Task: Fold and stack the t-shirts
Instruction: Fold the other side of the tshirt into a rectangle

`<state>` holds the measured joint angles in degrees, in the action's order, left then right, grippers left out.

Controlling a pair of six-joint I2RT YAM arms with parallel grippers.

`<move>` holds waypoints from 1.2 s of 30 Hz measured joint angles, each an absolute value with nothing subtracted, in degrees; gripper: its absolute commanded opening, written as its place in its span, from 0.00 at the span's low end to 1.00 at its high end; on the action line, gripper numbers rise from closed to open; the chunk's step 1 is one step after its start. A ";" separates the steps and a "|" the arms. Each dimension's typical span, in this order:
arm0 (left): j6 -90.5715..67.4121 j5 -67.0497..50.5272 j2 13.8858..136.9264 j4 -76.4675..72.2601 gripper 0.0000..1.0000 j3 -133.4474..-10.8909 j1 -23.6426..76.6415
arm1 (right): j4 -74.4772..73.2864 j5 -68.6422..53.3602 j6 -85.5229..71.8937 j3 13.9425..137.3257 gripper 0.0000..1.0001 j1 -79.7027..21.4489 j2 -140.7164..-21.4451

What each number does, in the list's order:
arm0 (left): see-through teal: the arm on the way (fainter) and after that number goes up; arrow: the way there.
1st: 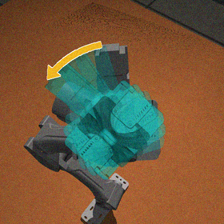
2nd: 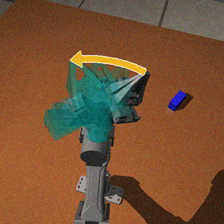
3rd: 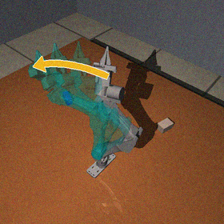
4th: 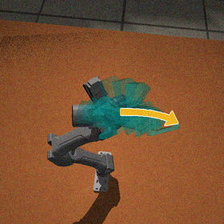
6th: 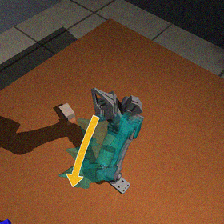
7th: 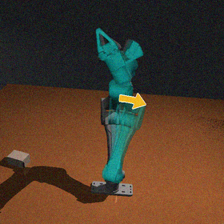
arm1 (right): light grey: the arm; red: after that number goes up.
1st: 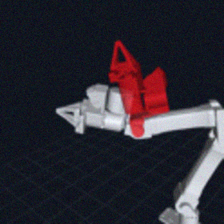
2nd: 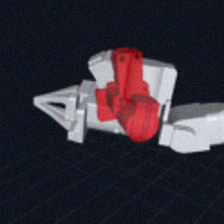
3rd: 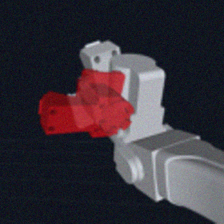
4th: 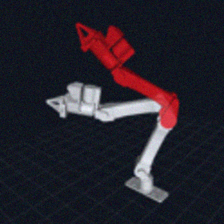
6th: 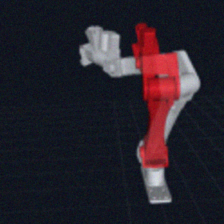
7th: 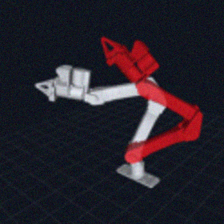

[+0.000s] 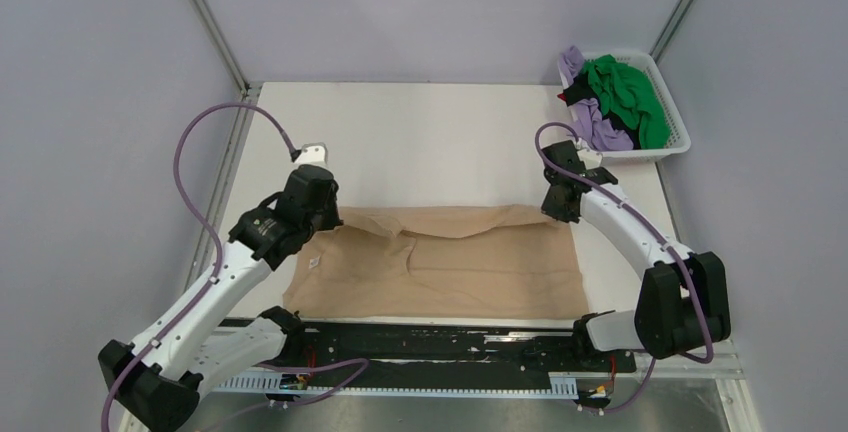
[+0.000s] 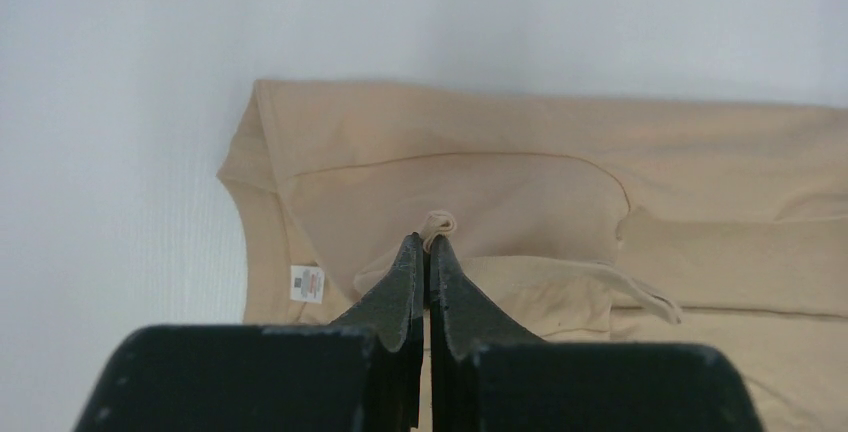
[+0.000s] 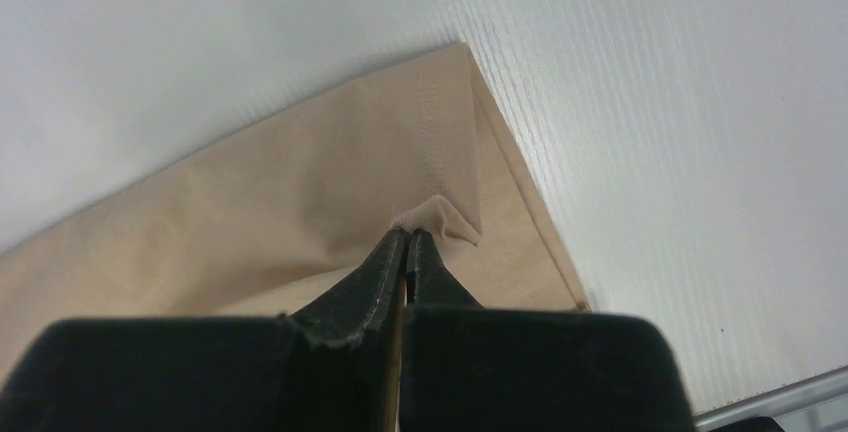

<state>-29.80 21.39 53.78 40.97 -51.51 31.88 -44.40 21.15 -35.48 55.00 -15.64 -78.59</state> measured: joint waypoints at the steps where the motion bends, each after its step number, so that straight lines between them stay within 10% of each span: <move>1: -30.74 21.56 52.73 42.17 0.00 -51.51 31.90 | -44.91 20.80 -35.48 54.65 0.00 -15.64 -78.04; 21: -43.35 14.28 47.88 58.65 0.01 -49.41 32.91 | -48.23 18.83 -36.38 52.71 0.06 -15.64 -76.14; 25: -46.87 11.07 50.02 62.04 0.30 -47.64 33.39 | -49.78 19.00 -37.58 52.34 0.15 -15.64 -76.82; 30: -49.25 5.80 50.33 65.69 0.57 -45.01 33.78 | -55.09 21.17 -42.19 52.53 0.57 -15.62 -78.67; 33: -50.24 3.42 50.06 68.84 0.93 -43.97 33.78 | -59.48 23.70 -44.82 53.52 0.86 -15.62 -78.54; 36: -50.89 2.28 48.18 69.78 0.99 -44.47 33.78 | -61.25 25.74 -46.37 54.48 1.00 -15.62 -76.62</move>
